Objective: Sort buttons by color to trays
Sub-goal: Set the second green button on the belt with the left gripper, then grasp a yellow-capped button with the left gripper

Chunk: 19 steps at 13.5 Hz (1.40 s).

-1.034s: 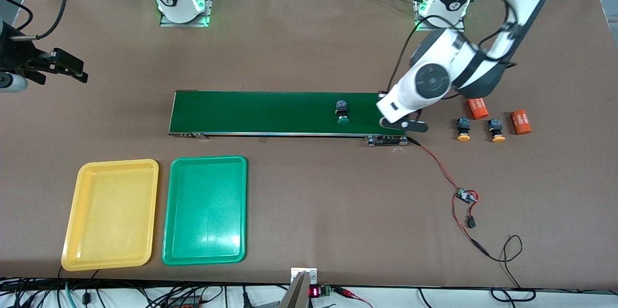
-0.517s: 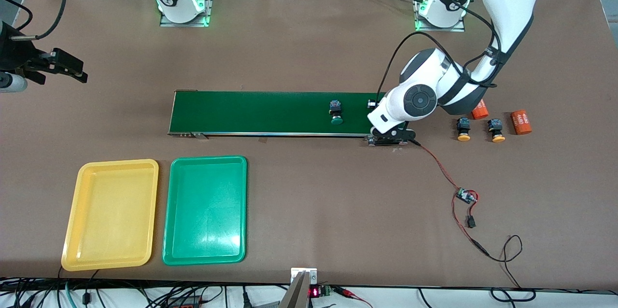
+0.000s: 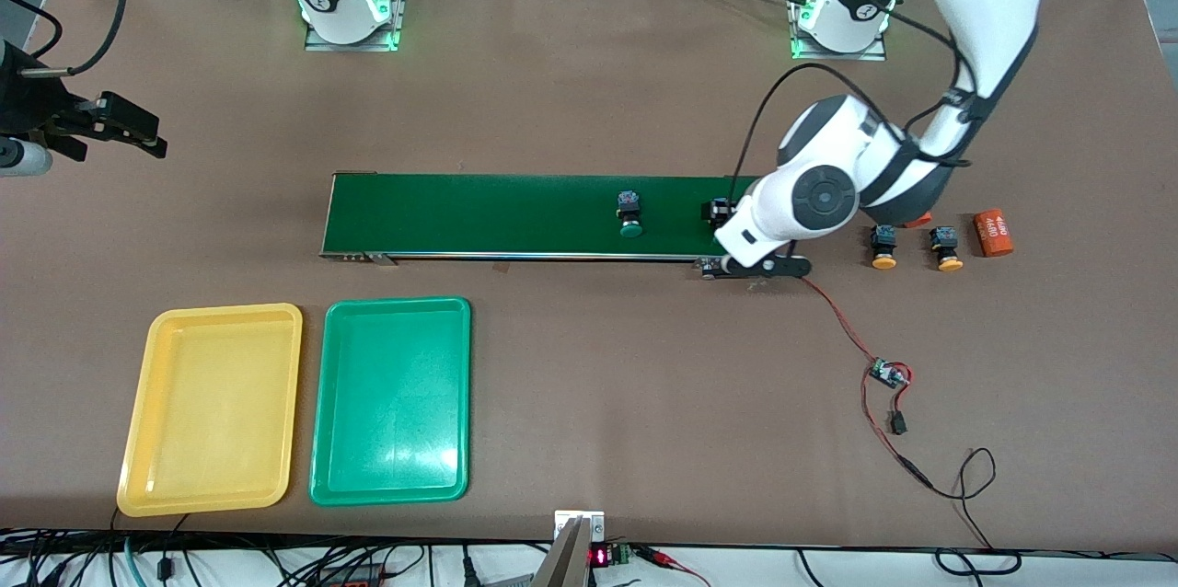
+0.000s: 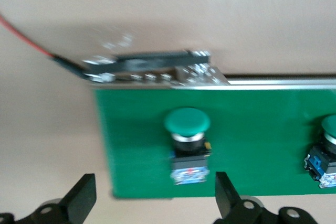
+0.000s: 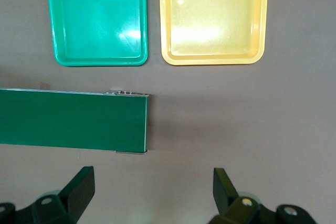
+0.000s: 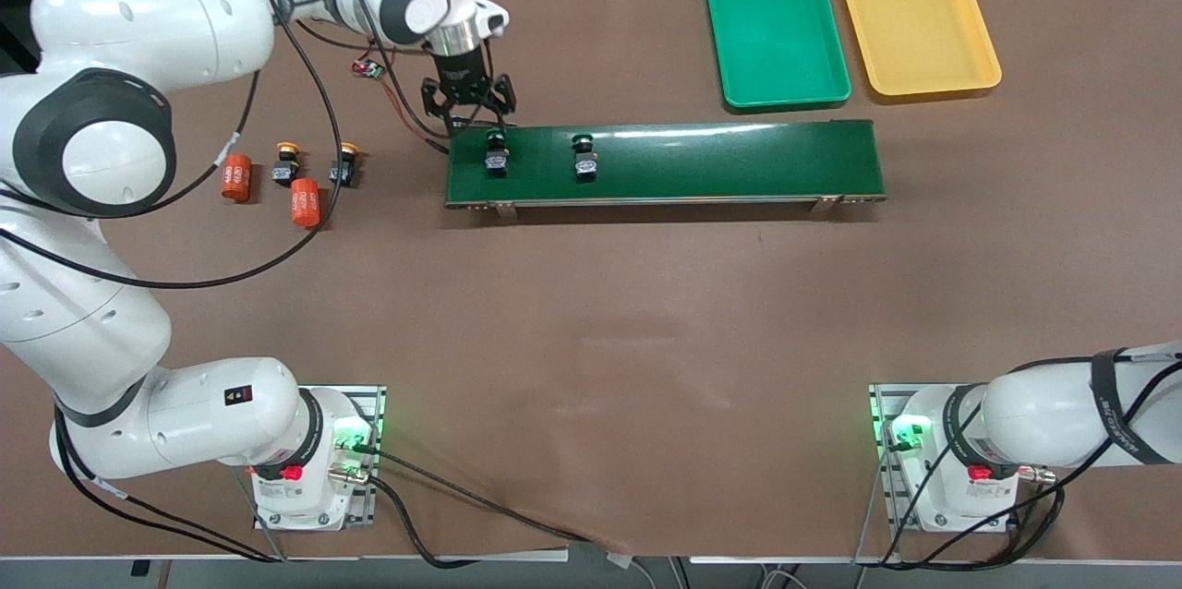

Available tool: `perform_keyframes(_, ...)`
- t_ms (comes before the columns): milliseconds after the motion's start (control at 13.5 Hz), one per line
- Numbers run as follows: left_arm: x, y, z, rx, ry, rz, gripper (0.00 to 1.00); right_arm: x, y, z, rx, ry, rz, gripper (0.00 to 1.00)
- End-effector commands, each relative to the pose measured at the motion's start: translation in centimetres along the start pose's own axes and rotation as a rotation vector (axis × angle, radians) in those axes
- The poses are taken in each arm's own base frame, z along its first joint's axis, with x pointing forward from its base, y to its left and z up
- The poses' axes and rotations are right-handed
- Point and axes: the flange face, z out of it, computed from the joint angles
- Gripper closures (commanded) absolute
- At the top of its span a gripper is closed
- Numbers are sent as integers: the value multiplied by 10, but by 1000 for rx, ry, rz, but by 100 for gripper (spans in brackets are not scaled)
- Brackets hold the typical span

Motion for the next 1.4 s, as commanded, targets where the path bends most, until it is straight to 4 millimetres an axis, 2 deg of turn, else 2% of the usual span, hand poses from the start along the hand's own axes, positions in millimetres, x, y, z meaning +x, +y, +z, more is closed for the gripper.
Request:
perform_keyframes(0, 16, -59, -60, 71, 49, -31, 0, -4, 0, -7, -14, 10, 2, 0)
perform_keyframes(148, 27, -115, -72, 90, 49, -3, 0, -4, 0, -7, -14, 10, 4, 0)
perform_keyframes(295, 38, -180, -65, 106, 23, 37, 0, -4, 0, -7, -14, 10, 4, 0)
perform_keyframes(443, 48, -233, -19, 57, -69, 58, 0, -4, 1, -7, -15, 10, 4, 0)
perform_keyframes(517, 48, -249, 1, 52, -98, 87, 0, -4, 0, -7, -15, 10, 2, 0)
perform_keyframes(665, 37, -251, 49, 122, -121, 160, 1, -4, 0, -7, -15, 10, 2, 0)
perform_keyframes(812, 28, -270, 77, 106, -85, 158, 1, -4, -1, -7, -15, 11, 1, 0)
perform_keyframes(886, 25, -273, 91, 102, -61, 169, 1, -4, -2, -8, -15, 14, 1, 0)
perform_keyframes(1034, 20, -279, 111, 58, -12, 162, 1, -4, -5, -8, -15, 16, -5, 0)
perform_keyframes(1108, 18, -275, 120, 41, 8, 168, 2, -3, -5, -8, -15, 14, -5, 0)
perform_keyframes(1255, 16, -269, 129, 30, 14, 169, 8, -3, -5, -8, -15, 14, -4, 0)
perform_keyframes(1329, 15, -268, 130, 30, 11, 174, 14, -3, -5, -8, -15, 14, -4, 0)
